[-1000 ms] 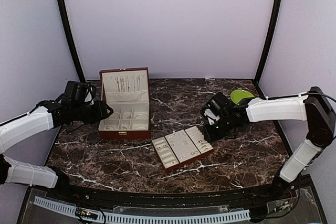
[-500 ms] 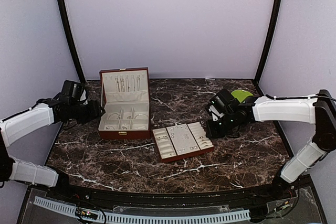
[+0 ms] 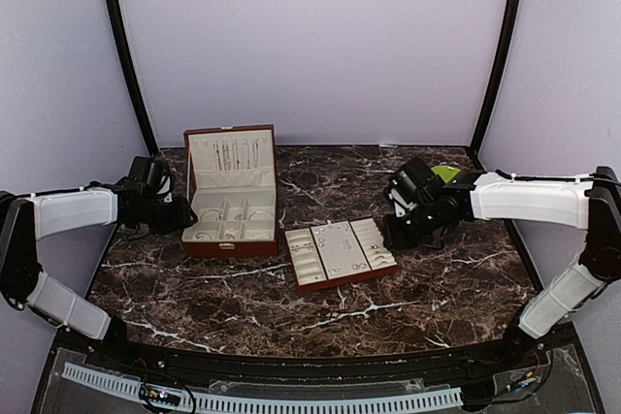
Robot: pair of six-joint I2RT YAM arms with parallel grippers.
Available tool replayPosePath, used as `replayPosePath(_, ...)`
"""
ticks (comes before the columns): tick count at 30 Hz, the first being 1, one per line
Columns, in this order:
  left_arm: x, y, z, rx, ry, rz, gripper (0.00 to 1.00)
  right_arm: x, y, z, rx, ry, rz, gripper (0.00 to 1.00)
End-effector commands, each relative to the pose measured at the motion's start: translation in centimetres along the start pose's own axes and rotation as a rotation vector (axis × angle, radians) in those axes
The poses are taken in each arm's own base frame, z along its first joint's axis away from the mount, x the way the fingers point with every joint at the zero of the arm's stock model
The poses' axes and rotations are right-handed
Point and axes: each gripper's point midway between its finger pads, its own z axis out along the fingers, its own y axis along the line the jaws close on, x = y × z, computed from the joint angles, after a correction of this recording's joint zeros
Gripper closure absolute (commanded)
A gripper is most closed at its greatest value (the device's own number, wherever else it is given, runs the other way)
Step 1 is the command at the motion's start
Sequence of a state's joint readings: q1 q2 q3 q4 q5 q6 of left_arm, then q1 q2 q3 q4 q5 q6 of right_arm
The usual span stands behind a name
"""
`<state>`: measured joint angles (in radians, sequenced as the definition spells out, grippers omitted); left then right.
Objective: Organize the mixed jewelry
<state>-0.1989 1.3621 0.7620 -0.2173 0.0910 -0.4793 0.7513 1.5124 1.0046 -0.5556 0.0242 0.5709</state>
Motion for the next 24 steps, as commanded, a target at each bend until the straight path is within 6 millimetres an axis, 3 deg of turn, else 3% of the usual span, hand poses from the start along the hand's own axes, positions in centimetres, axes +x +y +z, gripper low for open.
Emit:
replayPosePath(1,0.1,0.1,0.8,0.01,-0.002,0.085,0.55,-3.1,1.3,-2.1,-0.048,-0.107,0.032,1.0)
replayPosePath(12,0.8,1.1,2.0,-0.039,0.04,0.153,0.8,-4.1,1.3,-3.0,-0.032,-0.14,0.048,1.0)
replayPosePath(24,2.0,0.5,1.3,-0.034,0.033,0.166,0.95,-5.2,0.8,-4.0,0.011,-0.172,0.076,1.0)
